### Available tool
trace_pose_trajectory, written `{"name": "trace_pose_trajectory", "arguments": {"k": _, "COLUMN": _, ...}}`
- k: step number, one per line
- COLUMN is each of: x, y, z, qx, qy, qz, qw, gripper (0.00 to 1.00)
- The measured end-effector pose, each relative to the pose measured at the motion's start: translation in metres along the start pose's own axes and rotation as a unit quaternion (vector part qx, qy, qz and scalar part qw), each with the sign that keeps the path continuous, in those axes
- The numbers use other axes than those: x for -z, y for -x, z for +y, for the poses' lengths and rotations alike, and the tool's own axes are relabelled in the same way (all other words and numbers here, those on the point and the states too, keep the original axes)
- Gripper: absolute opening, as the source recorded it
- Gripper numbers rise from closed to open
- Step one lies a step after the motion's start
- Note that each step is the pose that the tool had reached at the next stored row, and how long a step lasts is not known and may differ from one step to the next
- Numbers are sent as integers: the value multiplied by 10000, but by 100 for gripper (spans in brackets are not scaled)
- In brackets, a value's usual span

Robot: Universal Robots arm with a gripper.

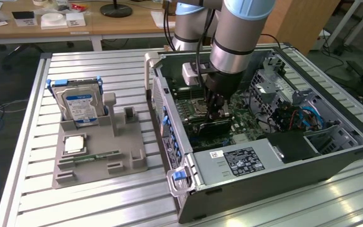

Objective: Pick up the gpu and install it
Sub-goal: 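Press down on the gpu until it lock into place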

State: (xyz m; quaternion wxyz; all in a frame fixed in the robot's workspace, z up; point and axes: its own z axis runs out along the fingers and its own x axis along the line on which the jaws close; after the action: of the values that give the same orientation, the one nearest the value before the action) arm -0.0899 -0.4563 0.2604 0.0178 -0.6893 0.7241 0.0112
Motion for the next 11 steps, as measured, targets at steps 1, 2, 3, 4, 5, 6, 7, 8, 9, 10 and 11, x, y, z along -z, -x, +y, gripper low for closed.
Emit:
{"name": "trace_pose_trajectory", "arguments": {"k": 1, "x": -1, "y": 0, "z": 0, "qx": 0, "qy": 0, "qz": 0, "qw": 10000, "gripper": 11}}
{"name": "trace_pose_trajectory", "arguments": {"k": 2, "x": 1, "y": 0, "z": 0, "qx": 0, "qy": 0, "qz": -1, "qw": 10000, "gripper": 11}}
{"name": "trace_pose_trajectory", "arguments": {"k": 3, "x": 4, "y": 1, "z": 0, "qx": 0, "qy": -1, "qz": -4, "qw": 10000, "gripper": 11}}
{"name": "trace_pose_trajectory", "arguments": {"k": 4, "x": 11, "y": 2, "z": 0, "qx": 0, "qy": -3, "qz": -8, "qw": 10000, "gripper": 11}}
{"name": "trace_pose_trajectory", "arguments": {"k": 5, "x": 22, "y": 3, "z": -1, "qx": -1, "qy": -4, "qz": -11, "qw": 10000, "gripper": 11}}
{"name": "trace_pose_trajectory", "arguments": {"k": 6, "x": 42, "y": 3, "z": -1, "qx": -1, "qy": -2, "qz": -4, "qw": 10000, "gripper": 11}}
{"name": "trace_pose_trajectory", "arguments": {"k": 7, "x": 60, "y": 3, "z": -2, "qx": -1, "qy": -1, "qz": -2, "qw": 10000, "gripper": 11}}
{"name": "trace_pose_trajectory", "arguments": {"k": 8, "x": 75, "y": 4, "z": -3, "qx": 0, "qy": -1, "qz": -2, "qw": 10000, "gripper": 11}}
{"name": "trace_pose_trajectory", "arguments": {"k": 9, "x": 93, "y": 4, "z": -3, "qx": 0, "qy": -1, "qz": -1, "qw": 10000, "gripper": 11}}
{"name": "trace_pose_trajectory", "arguments": {"k": 10, "x": 110, "y": 5, "z": -4, "qx": -1, "qy": 0, "qz": -1, "qw": 10000, "gripper": 11}}
{"name": "trace_pose_trajectory", "arguments": {"k": 11, "x": 128, "y": 6, "z": -4, "qx": -1, "qy": 0, "qz": -1, "qw": 10000, "gripper": 11}}
